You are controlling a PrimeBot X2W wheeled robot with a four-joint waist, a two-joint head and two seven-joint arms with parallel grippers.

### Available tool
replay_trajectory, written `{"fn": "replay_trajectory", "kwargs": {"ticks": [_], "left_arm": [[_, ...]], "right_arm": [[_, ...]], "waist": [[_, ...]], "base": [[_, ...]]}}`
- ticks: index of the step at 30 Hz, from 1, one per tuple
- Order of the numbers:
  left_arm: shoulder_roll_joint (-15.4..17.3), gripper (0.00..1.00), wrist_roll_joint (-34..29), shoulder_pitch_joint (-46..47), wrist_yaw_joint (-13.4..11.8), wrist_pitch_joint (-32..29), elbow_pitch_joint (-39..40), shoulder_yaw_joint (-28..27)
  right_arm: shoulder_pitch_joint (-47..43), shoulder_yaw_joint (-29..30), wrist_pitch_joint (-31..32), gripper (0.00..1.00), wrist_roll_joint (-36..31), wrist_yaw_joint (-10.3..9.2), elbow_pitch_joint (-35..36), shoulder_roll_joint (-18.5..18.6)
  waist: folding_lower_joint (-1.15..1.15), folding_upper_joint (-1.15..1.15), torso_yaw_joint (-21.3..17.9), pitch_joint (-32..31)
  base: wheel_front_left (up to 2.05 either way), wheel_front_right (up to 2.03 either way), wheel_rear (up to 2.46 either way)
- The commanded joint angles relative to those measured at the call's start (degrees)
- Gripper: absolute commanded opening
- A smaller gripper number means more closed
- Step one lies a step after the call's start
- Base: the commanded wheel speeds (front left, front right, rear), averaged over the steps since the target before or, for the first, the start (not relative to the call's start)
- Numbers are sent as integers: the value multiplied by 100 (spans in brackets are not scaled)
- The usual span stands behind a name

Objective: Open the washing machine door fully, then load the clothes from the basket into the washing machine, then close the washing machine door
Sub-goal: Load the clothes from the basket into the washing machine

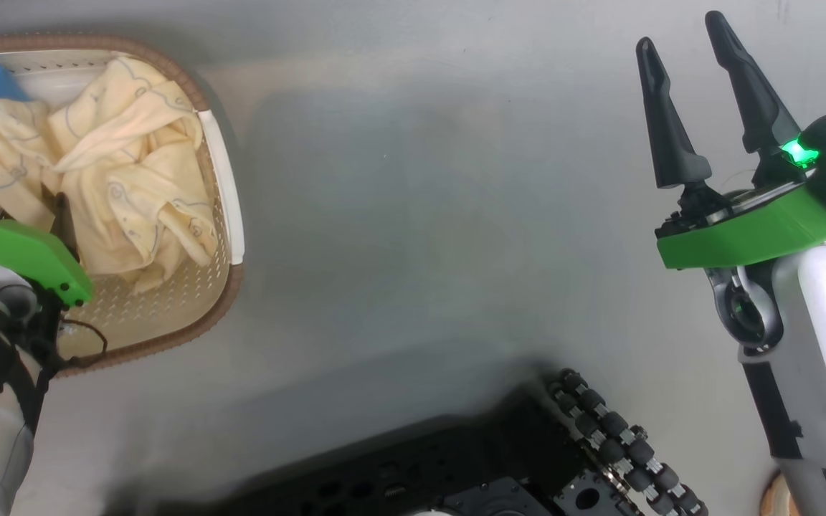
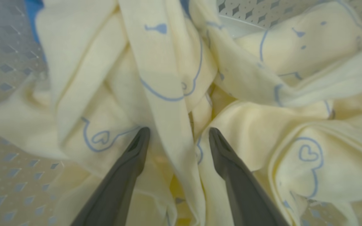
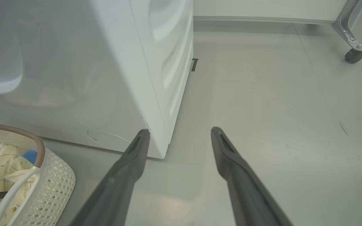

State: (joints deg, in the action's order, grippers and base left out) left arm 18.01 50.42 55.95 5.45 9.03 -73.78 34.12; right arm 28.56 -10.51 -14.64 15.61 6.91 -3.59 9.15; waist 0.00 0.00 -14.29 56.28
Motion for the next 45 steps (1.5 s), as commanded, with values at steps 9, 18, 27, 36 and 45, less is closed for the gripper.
{"fn": "replay_trajectory", "kwargs": {"ticks": [9, 18, 27, 36, 45], "left_arm": [[326, 100, -1, -142, 56, -58, -17, -27], [375, 100, 6, -148, 107, -156, -17, 42], [344, 100, -20, -100, 136, -203, -17, 139], [326, 100, -32, -138, 142, -270, -17, 210], [345, 0, -150, -116, 186, -93, -17, 425]], "right_arm": [[-301, -41, -36, 100, -39, 58, 236, 141], [-351, -51, -36, 100, -23, 58, 261, 157], [-461, -8, -36, 100, -33, 58, 337, 229], [-554, 10, -36, 100, -24, 58, 384, 256], [-487, -49, -36, 100, -9, 58, 342, 203]], "waist": [[0, 0, -22, 62], [0, 0, -43, 94], [0, 0, -9, 182], [0, 0, -14, 203], [0, 0, -41, 189]], "base": [[0, 0, 0], [0, 0, 0], [0, 0, 0], [0, 0, 0], [0, 0, 0]]}}
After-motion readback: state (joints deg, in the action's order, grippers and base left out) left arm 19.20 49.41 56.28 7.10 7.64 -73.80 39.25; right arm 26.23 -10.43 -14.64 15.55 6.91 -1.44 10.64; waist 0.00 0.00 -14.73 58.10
